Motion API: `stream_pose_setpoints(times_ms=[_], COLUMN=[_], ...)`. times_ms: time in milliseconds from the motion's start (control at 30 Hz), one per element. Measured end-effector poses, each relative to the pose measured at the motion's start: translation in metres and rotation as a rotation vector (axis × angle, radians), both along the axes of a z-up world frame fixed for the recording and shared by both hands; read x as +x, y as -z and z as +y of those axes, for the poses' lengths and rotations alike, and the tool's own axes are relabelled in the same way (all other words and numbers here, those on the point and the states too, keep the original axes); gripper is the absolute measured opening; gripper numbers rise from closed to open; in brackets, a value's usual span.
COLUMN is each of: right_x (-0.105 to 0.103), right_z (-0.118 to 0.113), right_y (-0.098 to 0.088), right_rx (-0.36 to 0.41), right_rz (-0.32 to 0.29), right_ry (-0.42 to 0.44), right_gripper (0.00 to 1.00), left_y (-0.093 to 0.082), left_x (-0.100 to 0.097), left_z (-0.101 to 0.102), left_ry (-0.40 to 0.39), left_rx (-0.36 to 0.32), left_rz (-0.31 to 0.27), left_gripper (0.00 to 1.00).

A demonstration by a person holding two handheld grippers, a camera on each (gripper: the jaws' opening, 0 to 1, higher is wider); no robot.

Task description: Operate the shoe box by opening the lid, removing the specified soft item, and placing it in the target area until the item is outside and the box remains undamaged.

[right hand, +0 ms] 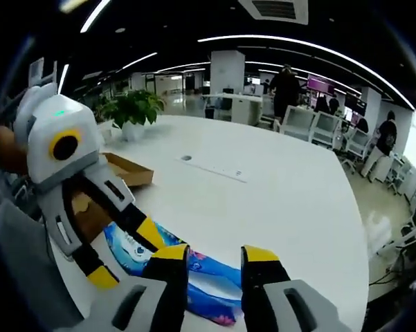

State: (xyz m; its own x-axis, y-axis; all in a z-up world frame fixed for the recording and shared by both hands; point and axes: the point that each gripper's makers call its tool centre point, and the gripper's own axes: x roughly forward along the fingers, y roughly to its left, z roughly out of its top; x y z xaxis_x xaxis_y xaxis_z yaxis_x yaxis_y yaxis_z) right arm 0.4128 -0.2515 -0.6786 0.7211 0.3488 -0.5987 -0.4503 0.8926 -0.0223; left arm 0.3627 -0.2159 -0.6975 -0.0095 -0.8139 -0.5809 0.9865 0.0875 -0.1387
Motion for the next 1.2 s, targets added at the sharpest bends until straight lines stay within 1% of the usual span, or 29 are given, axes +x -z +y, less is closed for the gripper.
stream_pose_setpoints(times_ms=[67,133,200,333,400,500,567,600,667,733,767,833,967,1033,1067,1167,1200], right_x=[-0.004,-0.009,-0.014,-0.024,-0.029,-0.034,-0.037,-0.039,-0.042,-0.046,-0.048,-0.050,-0.054,-0.055,-0.054,-0.055,-0.055], right_z=[0.003,0.009,0.014,0.025,0.031,0.039,0.044,0.050,0.058,0.068,0.075,0.083,0.102,0.108,0.112,0.124,0.129], right_y=[-0.005,-0.008,-0.011,-0.016,-0.018,-0.019,-0.020,-0.020,-0.021,-0.022,-0.023,-0.024,-0.024,-0.026,-0.027,-0.031,-0.034], right_rx=[0.004,0.014,0.011,0.003,-0.002,-0.004,-0.005,-0.010,-0.018,-0.014,-0.010,-0.009,-0.010,-0.019,-0.029,-0.022,-0.020], right_rz=[-0.004,0.005,0.005,0.001,0.002,0.007,0.006,0.007,0.007,0.009,0.012,0.011,0.017,0.009,-0.006,-0.009,-0.019], right_ry=[-0.002,-0.015,-0.026,-0.049,-0.064,-0.082,-0.093,-0.100,-0.114,-0.132,-0.147,-0.161,-0.204,-0.213,-0.217,-0.232,-0.242], right_gripper=[0.29,0.28,0.29,0.37,0.39,0.43,0.49,0.52,0.54,0.56,0.57,0.60,0.64,0.66,0.66,0.71,0.72], left_y=[-0.007,-0.013,-0.019,-0.032,-0.039,-0.049,-0.053,-0.058,-0.064,-0.067,-0.068,-0.070,-0.072,-0.074,-0.073,-0.074,-0.075], left_x=[0.001,0.001,0.002,0.002,0.002,0.002,0.004,0.004,0.004,0.005,0.006,0.008,0.005,0.004,0.003,0.002,0.001], left_z=[0.008,0.016,0.025,0.046,0.057,0.073,0.080,0.090,0.105,0.118,0.127,0.140,0.166,0.179,0.187,0.207,0.215], left_ry=[-0.017,-0.026,-0.036,-0.063,-0.078,-0.104,-0.113,-0.127,-0.147,-0.165,-0.177,-0.209,-0.253,-0.278,-0.290,-0.322,-0.335], left_rx=[-0.013,-0.023,-0.031,-0.046,-0.054,-0.067,-0.072,-0.079,-0.088,-0.086,-0.086,-0.090,-0.085,-0.084,-0.079,-0.063,-0.060], left_rz=[-0.001,-0.004,-0.017,-0.030,-0.039,-0.030,-0.040,-0.050,-0.051,-0.053,-0.056,-0.053,-0.061,-0.070,-0.070,-0.088,-0.094], left_gripper=[0.43,0.46,0.48,0.55,0.58,0.61,0.62,0.63,0.66,0.70,0.70,0.72,0.75,0.76,0.78,0.80,0.81])
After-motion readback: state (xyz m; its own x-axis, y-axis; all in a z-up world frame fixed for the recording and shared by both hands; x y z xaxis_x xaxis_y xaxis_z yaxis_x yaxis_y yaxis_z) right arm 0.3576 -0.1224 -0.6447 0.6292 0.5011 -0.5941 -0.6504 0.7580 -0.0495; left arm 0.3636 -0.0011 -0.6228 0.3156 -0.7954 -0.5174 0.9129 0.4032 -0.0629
